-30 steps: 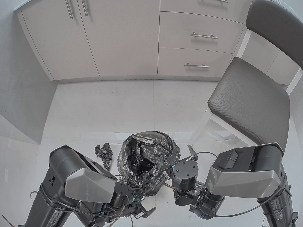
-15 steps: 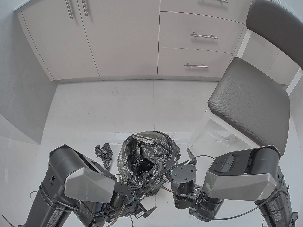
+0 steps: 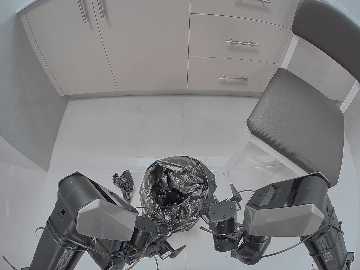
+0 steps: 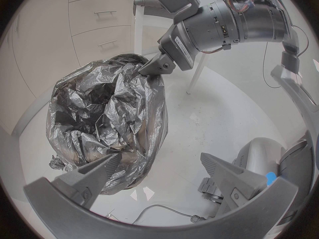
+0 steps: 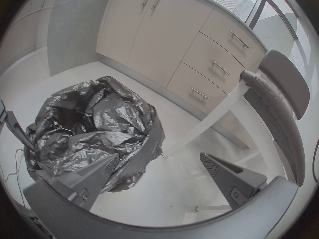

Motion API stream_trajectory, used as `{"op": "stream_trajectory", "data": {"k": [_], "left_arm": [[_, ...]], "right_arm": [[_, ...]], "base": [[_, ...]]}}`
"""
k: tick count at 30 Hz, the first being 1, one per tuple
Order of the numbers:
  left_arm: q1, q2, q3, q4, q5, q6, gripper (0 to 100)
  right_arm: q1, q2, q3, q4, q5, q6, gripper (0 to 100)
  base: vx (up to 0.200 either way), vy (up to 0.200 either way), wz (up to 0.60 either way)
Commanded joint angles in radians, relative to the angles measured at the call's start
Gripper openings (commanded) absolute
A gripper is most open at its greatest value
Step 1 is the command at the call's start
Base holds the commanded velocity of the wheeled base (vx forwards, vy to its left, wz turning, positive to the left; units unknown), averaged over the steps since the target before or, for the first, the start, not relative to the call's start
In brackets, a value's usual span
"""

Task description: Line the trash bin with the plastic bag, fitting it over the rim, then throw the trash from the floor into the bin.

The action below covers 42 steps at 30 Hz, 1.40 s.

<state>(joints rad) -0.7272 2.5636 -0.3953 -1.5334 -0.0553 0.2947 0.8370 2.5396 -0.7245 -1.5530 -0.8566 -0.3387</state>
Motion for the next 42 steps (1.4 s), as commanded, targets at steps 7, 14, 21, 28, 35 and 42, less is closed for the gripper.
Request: {"op": "stream_trajectory", "data": {"k": [7, 14, 21, 28, 35, 42], "left_arm": [[0.003, 0.0, -0.005, -0.001, 0.0, -0.006, 100], [0.005, 0.0, -0.008, -0.001, 0.002, -0.014, 100], [0.012, 0.001, -0.011, -0.001, 0.002, -0.014, 100], [0.014, 0.003, -0.011, -0.001, 0.002, -0.014, 100], [0.014, 0.0, -0.005, -0.001, 0.0, -0.022, 100], [0.017, -0.008, 0.013, -0.001, -0.003, -0.022, 100]], "right_arm": [[-0.033, -0.053, 0.065, -0.018, -0.004, 0.001, 100], [-0.058, -0.055, 0.102, -0.018, -0.004, 0.006, 100], [-0.088, -0.051, 0.131, -0.018, -0.004, 0.006, 100], [-0.122, -0.022, 0.122, -0.018, -0.001, 0.004, 100], [-0.124, 0.024, 0.112, -0.018, 0.004, 0.004, 100], [-0.147, 0.073, 0.083, -0.018, 0.014, 0.004, 100]], "base": [[0.0, 0.0, 0.0], [0.0, 0.0, 0.0], [0.0, 0.0, 0.0], [0.0, 0.0, 0.0], [0.0, 0.0, 0.0], [0.0, 0.0, 0.0]]}}
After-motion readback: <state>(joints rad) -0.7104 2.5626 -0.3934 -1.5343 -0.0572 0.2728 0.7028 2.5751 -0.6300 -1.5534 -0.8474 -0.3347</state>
